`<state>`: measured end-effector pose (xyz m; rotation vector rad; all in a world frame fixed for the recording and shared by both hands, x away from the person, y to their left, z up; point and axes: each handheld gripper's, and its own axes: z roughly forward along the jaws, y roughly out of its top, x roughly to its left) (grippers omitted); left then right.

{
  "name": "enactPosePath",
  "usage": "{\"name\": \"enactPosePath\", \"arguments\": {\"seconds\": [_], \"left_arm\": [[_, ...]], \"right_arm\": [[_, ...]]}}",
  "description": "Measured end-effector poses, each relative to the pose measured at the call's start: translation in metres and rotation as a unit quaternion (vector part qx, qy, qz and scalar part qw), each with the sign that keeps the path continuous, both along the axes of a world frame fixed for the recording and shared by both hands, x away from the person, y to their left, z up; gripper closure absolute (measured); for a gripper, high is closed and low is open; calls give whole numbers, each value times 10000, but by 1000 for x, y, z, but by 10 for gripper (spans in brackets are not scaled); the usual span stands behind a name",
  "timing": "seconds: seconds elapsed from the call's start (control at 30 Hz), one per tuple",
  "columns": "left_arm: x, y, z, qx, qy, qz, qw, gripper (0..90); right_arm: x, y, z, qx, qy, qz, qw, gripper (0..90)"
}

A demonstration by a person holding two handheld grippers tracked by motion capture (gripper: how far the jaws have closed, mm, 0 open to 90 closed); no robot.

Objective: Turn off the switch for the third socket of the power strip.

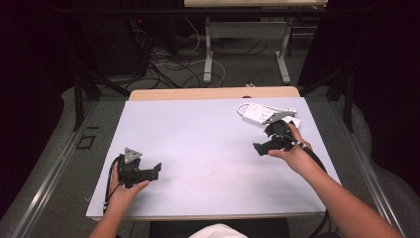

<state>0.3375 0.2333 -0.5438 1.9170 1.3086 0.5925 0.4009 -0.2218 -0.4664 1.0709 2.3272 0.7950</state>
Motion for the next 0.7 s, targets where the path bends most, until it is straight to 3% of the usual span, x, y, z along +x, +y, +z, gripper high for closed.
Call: {"name": "enactPosePath", "arguments": {"seconds": [0.7], "left_arm": [[-1,-1,0,8,4,-22,10000,33]], "right_arm": [[-37,16,-28,224,-19,222,9995,13]]}}
